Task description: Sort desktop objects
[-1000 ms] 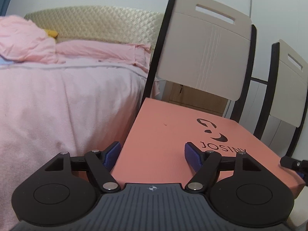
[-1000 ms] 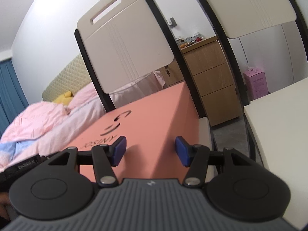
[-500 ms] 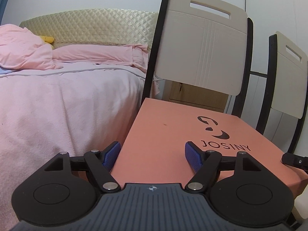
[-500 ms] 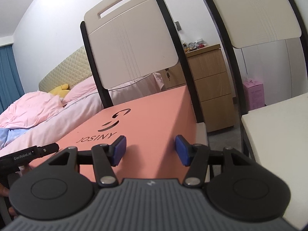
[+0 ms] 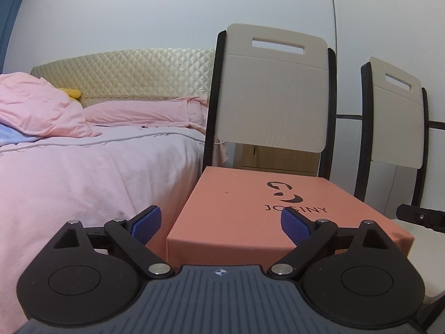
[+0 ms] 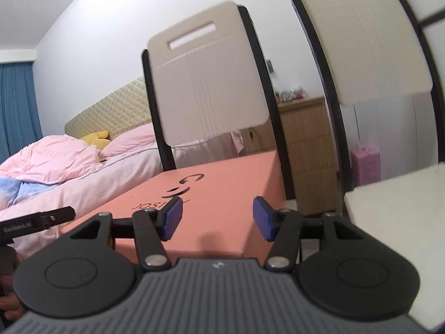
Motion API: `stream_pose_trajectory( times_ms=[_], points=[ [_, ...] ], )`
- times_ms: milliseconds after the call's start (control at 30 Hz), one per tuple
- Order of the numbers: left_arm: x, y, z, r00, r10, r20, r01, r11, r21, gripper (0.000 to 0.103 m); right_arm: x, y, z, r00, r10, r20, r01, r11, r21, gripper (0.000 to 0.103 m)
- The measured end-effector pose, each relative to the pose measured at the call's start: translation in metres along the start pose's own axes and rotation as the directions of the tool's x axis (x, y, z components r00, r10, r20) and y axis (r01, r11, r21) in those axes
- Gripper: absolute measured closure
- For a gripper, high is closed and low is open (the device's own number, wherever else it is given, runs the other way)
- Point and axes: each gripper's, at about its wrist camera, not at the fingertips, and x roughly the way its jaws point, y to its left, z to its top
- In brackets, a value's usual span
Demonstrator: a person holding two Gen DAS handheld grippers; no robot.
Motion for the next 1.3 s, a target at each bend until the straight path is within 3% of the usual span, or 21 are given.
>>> stream_pose_trajectory(
  times_ms=[300, 367, 667, 933, 1000, 1300],
  points=[
    [-0.034, -0.014, -0.009, 0.998, 0.006, 0.07, -0.01, 0.999, 0.049, 0.0, -0.029, 0.019, -0.012, 0.999, -0.014, 0.035, 0.016, 0.997, -0.07, 0.042],
    [-0.04, -0.016, -0.013, 0.996, 0.019, 0.086, -0.025, 0.998, 0.064, 0.0, -0.033, 0.022, -0.016, 0.999, -0.023, 0.041, 0.026, 0.997, -0.067, 0.032],
    [-0.048, -0.017, -0.016, 0.992, 0.02, 0.126, -0.03, 0.997, 0.073, 0.0, -0.041, 0.034, -0.027, 0.997, -0.046, 0.062, 0.053, 0.994, -0.1, 0.008],
    [-0.05, -0.012, -0.014, 0.992, 0.016, 0.125, -0.02, 0.999, 0.025, 0.0, -0.035, 0.041, -0.03, 0.998, -0.035, 0.057, 0.042, 0.992, -0.119, 0.006],
    [-0.049, -0.013, -0.016, 0.992, 0.018, 0.122, -0.021, 0.999, 0.028, 0.0, -0.034, 0.042, -0.031, 0.997, -0.04, 0.061, 0.047, 0.991, -0.125, 0.0],
    [-0.046, -0.019, -0.019, 0.992, 0.033, 0.124, -0.041, 0.997, 0.064, 0.0, -0.036, 0.041, -0.031, 0.996, -0.057, 0.064, 0.064, 0.99, -0.124, 0.0]
  ],
)
